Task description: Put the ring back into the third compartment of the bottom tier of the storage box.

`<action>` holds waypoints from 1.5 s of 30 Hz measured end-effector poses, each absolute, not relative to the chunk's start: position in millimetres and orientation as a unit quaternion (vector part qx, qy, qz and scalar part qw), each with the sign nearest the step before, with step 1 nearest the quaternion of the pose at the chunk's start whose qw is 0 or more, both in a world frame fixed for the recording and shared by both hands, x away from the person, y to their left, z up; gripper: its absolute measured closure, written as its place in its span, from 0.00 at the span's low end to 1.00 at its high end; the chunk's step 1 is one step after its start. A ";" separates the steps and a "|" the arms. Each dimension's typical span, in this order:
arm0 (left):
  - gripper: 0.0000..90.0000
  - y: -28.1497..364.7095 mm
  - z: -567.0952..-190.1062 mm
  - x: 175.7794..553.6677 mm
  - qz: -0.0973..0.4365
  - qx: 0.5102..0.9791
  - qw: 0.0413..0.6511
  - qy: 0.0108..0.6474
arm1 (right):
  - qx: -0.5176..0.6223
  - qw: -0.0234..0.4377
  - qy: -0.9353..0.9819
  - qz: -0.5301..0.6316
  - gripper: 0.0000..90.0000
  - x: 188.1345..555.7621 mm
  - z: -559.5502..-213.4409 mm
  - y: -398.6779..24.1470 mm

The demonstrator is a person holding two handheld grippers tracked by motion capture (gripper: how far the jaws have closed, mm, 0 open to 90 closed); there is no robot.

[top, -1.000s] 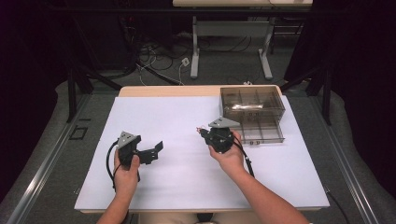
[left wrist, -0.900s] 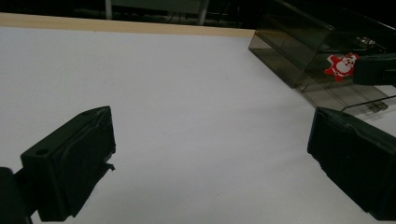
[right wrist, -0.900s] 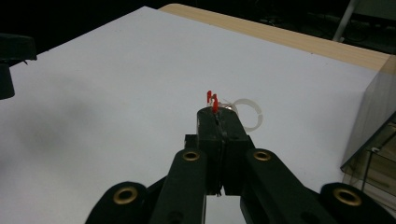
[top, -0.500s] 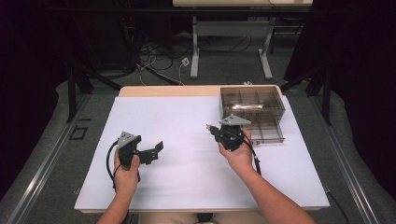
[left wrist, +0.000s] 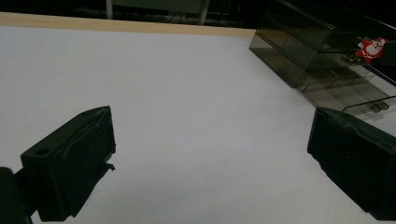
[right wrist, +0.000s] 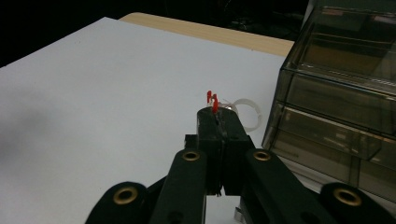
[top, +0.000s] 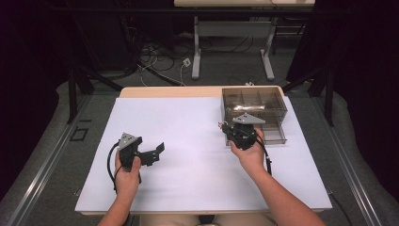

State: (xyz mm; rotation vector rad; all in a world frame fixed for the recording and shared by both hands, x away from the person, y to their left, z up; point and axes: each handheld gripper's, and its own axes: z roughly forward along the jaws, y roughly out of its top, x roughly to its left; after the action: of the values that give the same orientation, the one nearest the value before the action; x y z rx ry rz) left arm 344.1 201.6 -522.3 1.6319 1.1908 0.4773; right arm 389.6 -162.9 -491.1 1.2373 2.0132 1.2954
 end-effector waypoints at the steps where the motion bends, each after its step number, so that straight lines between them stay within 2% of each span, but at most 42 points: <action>1: 0.01 201.5 -522.3 344.0 0.197 0.676 0.510 0.495 | 0.446 0.226 0.728 0.469 0.99 390.0 -491.2 -164.9; 45: 0.01 204.1 -519.9 342.4 0.203 0.671 0.510 0.499 | 0.506 0.256 0.687 0.454 0.99 399.2 -491.6 -238.7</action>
State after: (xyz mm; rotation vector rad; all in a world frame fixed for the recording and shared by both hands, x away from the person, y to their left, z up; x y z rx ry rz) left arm 342.4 204.1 -519.9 1.6153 1.2004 0.4897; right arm 399.2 -238.7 -491.6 1.3750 1.8652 1.2328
